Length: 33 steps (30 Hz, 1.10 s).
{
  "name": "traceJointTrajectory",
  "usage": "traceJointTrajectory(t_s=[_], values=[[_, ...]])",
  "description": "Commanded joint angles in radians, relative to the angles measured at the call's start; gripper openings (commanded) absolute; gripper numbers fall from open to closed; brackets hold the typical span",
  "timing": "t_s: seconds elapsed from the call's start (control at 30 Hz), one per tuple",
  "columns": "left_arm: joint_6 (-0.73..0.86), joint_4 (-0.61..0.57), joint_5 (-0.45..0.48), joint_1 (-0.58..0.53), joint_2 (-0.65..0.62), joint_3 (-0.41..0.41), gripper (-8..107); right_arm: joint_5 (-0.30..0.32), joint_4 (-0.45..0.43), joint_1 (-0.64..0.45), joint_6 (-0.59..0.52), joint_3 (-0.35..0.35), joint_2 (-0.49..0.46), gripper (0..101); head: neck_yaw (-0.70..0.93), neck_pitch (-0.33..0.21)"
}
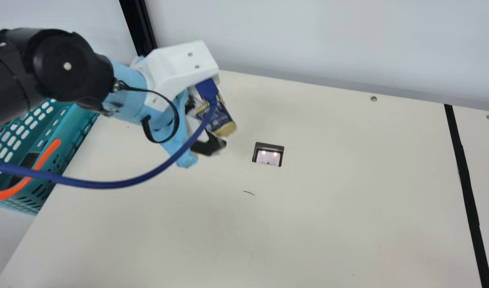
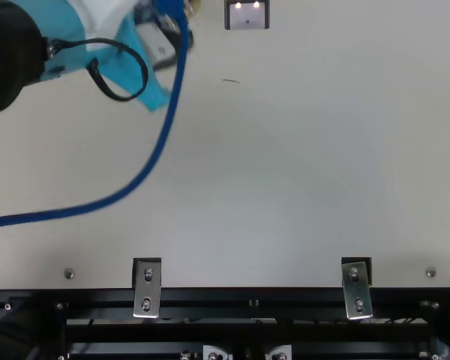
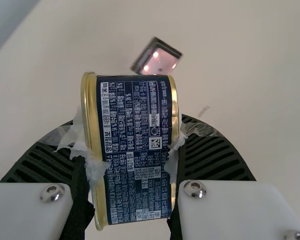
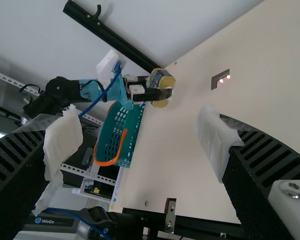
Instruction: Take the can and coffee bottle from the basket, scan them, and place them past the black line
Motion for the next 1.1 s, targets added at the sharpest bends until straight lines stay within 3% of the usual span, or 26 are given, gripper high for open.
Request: traceJointTrajectory(t_s=[0.0, 0.2, 0.6, 0.63, 0.67, 0.83, 1.07], values=[[0.148, -0.079, 0.071, 0.003, 0.016, 0.003, 10, 0.0, 0.0, 0.0, 0.0, 0.0, 0.0, 101, -0.004, -0.005], [0.236, -0.117, 0.111, -0.028, 0.075, 0.031, 10, 0.0, 0.0, 0.0, 0.0, 0.0, 0.0, 101, -0.004, -0.005], [0.285, -0.099, 0.079, -0.156, 0.179, 0.054, 10, 0.0, 0.0, 0.0, 0.0, 0.0, 0.0, 101, -0.004, -0.005], [0.287, -0.098, 0.078, -0.162, 0.183, 0.053, 27, 0.0, 0.0, 0.0, 0.0, 0.0, 0.0, 101, -0.004, -0.005], [0.288, -0.097, 0.078, -0.167, 0.184, 0.052, 90, 0.0, 0.0, 0.0, 0.0, 0.0, 0.0, 101, -0.004, -0.005], [0.298, -0.124, 0.07, -0.153, 0.153, 0.052, 90, 0.0, 0.0, 0.0, 0.0, 0.0, 0.0, 101, -0.004, -0.005], [0.372, -0.29, 0.046, -0.018, -0.001, 0.114, 90, 0.001, 0.013, -0.012, -0.01, 0.002, 0.001, 101, -0.004, -0.005]])
